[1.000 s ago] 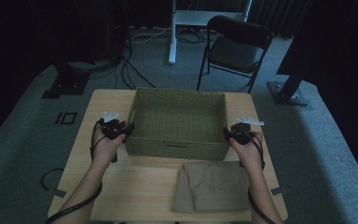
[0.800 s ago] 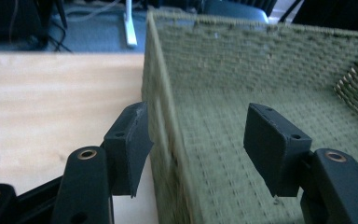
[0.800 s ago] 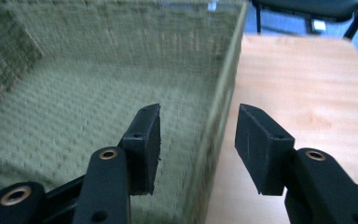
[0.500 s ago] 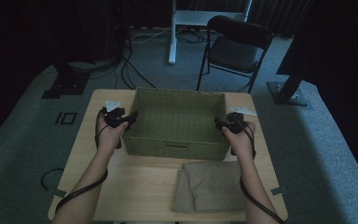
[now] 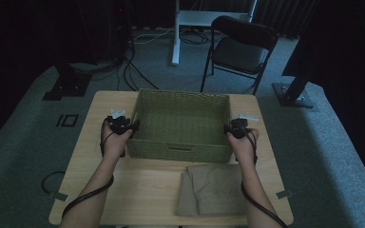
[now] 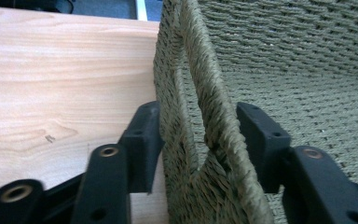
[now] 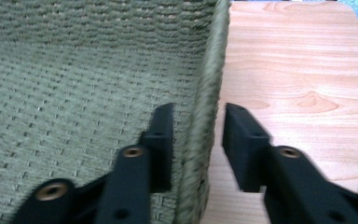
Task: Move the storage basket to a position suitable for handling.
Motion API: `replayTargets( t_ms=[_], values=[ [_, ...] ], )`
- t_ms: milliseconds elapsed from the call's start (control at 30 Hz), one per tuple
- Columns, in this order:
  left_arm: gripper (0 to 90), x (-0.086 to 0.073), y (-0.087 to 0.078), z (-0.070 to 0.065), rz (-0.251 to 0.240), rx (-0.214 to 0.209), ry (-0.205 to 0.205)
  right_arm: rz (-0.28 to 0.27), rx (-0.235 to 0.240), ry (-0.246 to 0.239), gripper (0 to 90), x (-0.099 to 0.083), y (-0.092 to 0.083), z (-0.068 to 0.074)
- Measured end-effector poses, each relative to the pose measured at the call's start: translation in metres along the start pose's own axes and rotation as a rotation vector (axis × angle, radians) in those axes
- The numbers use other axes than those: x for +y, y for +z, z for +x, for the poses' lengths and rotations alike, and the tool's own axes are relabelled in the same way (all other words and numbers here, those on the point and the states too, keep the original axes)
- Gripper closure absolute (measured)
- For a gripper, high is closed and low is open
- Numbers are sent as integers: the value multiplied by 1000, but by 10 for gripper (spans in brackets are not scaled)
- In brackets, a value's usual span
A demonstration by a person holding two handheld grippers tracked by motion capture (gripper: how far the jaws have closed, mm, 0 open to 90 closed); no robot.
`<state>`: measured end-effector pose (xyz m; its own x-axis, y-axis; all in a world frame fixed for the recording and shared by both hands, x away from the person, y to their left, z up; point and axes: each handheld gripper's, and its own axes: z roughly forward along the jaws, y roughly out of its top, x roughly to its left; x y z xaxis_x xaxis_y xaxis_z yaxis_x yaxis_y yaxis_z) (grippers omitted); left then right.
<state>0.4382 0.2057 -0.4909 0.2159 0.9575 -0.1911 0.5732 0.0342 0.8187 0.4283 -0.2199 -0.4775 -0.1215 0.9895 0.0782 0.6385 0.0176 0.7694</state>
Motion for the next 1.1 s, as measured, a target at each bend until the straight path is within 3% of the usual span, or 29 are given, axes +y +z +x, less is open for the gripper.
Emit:
replayTargets(
  t_ms=[67, 133, 233, 333, 433, 1100],
  values=[
    [634, 1, 0, -1, 19, 4, 3, 1, -9, -9, 770, 0, 0, 2],
    [715, 2, 0, -3, 36, 9, 10, 8, -23, -15, 782, 1, 0, 4],
    [738, 4, 0, -6, 61, 40, 33, 9, -25, -20, 784, 2, 0, 3],
    [744, 4, 1, -10, 70, 51, 19, 8, -24, -23, 787, 3, 1, 0],
    [745, 3, 2, -15, 63, 67, 31, 12, -25, -33, 788, 4, 2, -2],
    [772, -3, 10, -53, 52, 66, 38, 36, -32, -32, 796, 9, -1, -39]
  ],
)
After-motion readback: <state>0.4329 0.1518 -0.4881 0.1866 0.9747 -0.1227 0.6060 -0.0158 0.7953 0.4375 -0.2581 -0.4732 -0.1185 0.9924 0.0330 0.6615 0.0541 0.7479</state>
